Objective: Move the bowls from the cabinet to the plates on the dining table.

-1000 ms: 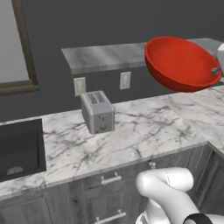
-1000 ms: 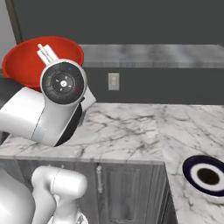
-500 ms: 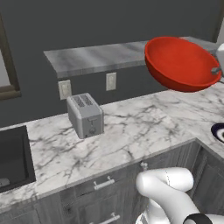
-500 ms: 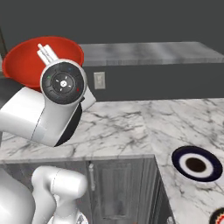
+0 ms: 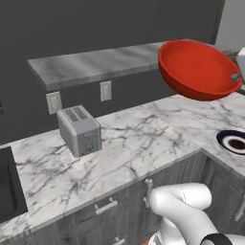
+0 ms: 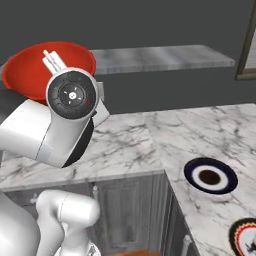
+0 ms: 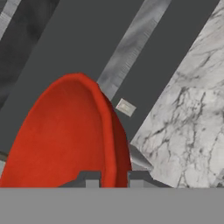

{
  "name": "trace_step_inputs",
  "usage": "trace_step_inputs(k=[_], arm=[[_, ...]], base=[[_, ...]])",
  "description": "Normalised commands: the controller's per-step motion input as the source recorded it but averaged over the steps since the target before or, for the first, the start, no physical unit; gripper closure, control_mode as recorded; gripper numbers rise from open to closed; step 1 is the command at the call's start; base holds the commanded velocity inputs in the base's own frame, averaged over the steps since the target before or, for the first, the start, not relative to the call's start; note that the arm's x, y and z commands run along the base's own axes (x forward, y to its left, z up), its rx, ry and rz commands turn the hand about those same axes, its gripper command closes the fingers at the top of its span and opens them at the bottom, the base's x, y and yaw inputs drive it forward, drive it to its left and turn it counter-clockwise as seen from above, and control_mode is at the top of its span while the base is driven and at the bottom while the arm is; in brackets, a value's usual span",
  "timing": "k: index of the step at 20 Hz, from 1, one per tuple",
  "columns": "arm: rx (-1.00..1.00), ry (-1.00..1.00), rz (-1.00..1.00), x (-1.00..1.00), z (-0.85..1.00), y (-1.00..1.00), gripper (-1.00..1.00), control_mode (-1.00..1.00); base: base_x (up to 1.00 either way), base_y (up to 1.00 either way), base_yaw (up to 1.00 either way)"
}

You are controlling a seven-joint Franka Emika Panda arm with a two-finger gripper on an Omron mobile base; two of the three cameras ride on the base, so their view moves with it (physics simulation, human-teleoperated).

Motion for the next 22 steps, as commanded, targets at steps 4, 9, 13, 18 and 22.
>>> trace_step_inputs(k=[4, 9, 13, 18, 22], arm=[[0.0, 0.0, 0.0, 0.0, 0.0, 0.0, 1.0, 1.0], [0.0, 0.0, 0.0, 0.0, 0.0, 0.0, 1.0, 1.0], [0.0, 0.0, 0.0, 0.0, 0.0, 0.0, 1.0, 1.0], [0.0, 0.0, 0.0, 0.0, 0.0, 0.0, 1.0, 1.0], [0.0, 0.0, 0.0, 0.0, 0.0, 0.0, 1.0, 1.0]], base=[[0.0, 0.0, -0.25], [0.0, 0.0, -0.25], [0.0, 0.0, -0.25], [0.0, 0.0, -0.25], [0.0, 0.0, -0.25]])
